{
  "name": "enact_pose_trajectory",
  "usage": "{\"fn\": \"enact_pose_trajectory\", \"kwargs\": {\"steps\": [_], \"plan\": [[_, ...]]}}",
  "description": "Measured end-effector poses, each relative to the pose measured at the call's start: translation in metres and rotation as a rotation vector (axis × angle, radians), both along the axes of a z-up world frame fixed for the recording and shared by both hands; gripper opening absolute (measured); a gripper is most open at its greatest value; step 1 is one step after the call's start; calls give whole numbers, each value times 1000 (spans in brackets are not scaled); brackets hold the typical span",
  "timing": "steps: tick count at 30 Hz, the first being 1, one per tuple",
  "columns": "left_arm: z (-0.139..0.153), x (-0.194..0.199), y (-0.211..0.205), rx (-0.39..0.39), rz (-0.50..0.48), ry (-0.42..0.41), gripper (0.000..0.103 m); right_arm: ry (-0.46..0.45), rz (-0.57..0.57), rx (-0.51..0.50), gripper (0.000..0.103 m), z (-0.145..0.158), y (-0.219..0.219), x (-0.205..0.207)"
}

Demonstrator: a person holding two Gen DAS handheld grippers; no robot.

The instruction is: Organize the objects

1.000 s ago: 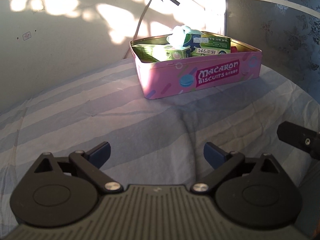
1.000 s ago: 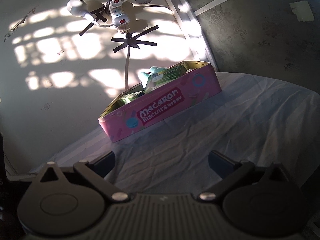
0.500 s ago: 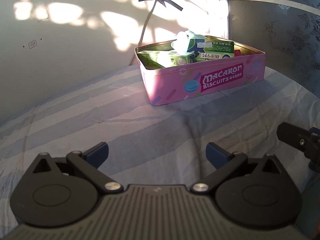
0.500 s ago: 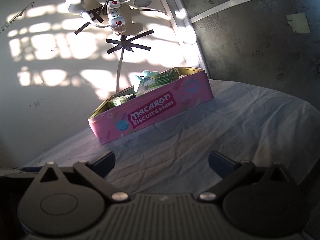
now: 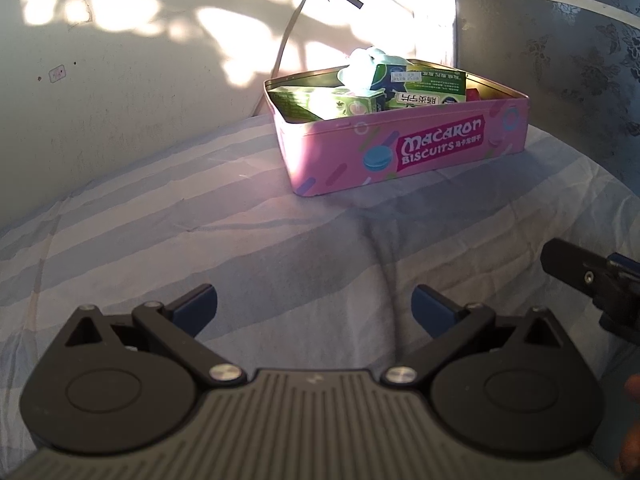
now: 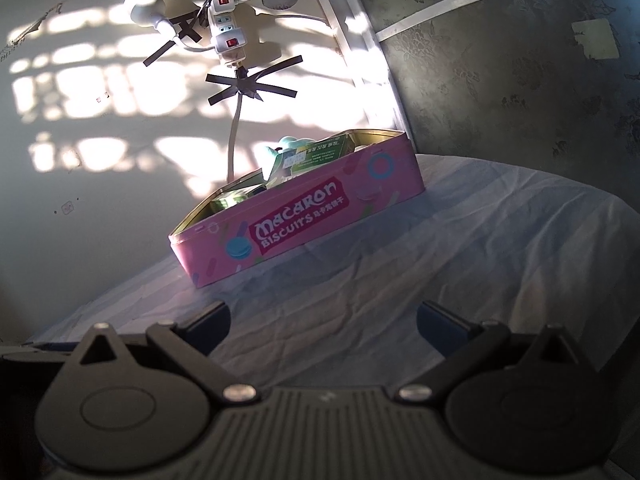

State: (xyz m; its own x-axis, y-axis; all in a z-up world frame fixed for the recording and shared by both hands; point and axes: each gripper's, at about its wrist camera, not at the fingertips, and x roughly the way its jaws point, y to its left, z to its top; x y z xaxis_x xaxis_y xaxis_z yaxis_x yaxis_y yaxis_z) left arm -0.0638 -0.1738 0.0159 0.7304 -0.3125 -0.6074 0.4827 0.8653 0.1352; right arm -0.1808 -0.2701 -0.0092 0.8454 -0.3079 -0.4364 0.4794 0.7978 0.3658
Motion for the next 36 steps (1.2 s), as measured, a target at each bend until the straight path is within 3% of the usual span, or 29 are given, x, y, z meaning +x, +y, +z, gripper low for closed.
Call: {"fn": "enact_pose_trajectory", "kwargs": {"steps": [36], "plan": [[-2, -4, 2, 24, 5, -20, 103, 18, 44, -31, 103, -3, 4, 7]]}}
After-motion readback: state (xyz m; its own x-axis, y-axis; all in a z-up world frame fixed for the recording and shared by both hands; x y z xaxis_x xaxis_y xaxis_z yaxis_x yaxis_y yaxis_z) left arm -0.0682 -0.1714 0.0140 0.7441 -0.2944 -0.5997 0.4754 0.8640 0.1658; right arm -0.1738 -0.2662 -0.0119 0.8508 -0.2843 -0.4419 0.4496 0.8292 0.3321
